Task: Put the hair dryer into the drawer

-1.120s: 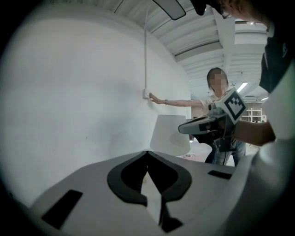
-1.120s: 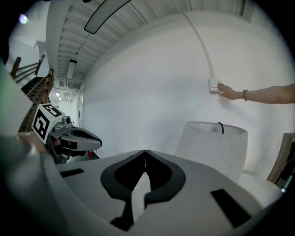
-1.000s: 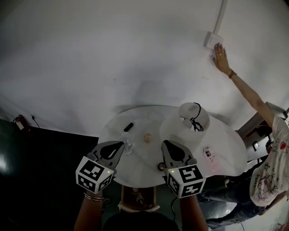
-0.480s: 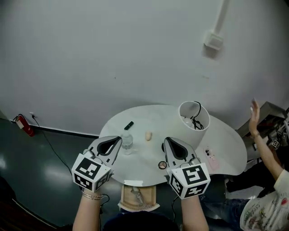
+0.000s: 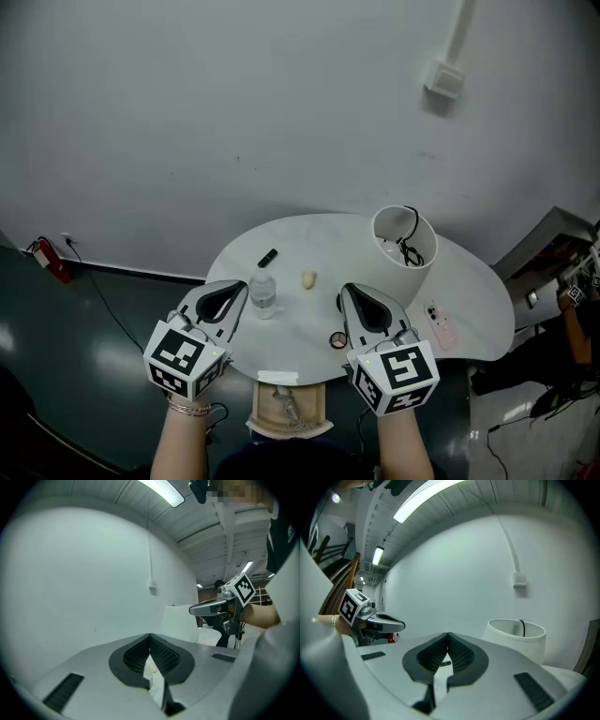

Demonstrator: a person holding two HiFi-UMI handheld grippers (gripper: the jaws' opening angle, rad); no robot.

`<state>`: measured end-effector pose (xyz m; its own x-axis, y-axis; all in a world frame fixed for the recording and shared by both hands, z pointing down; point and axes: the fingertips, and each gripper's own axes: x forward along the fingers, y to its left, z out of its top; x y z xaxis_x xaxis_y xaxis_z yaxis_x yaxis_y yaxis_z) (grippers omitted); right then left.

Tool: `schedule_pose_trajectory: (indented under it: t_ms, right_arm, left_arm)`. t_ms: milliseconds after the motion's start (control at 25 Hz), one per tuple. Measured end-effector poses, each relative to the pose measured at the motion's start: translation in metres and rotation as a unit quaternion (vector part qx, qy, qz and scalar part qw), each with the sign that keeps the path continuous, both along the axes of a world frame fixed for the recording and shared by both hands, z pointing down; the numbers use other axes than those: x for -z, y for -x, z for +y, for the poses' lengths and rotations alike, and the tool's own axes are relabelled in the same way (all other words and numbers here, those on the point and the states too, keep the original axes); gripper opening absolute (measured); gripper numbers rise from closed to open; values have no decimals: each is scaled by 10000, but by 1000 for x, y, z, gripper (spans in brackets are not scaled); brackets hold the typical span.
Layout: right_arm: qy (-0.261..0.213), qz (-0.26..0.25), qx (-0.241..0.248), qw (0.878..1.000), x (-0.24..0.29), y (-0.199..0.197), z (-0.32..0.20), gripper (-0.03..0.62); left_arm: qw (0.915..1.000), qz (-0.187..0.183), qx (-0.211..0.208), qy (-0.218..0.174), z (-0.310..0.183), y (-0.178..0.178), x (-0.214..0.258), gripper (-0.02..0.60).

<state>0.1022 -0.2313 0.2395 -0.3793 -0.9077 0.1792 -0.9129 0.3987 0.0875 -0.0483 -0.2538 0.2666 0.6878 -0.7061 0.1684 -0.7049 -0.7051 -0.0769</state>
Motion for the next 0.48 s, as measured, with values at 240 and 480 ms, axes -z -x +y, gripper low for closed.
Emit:
schedule_pose_trajectory:
  t_ms: [240,480]
  right_arm:
    - [3,-42,24,10000,-2,1,3,18]
    - [-1,-59,34,10000,-1,0,3,18]
  left_arm:
    - [10000,-19,-15,-39,2,-1,0,8]
    - [10000,-11,-15,-69,2,-2,4,8]
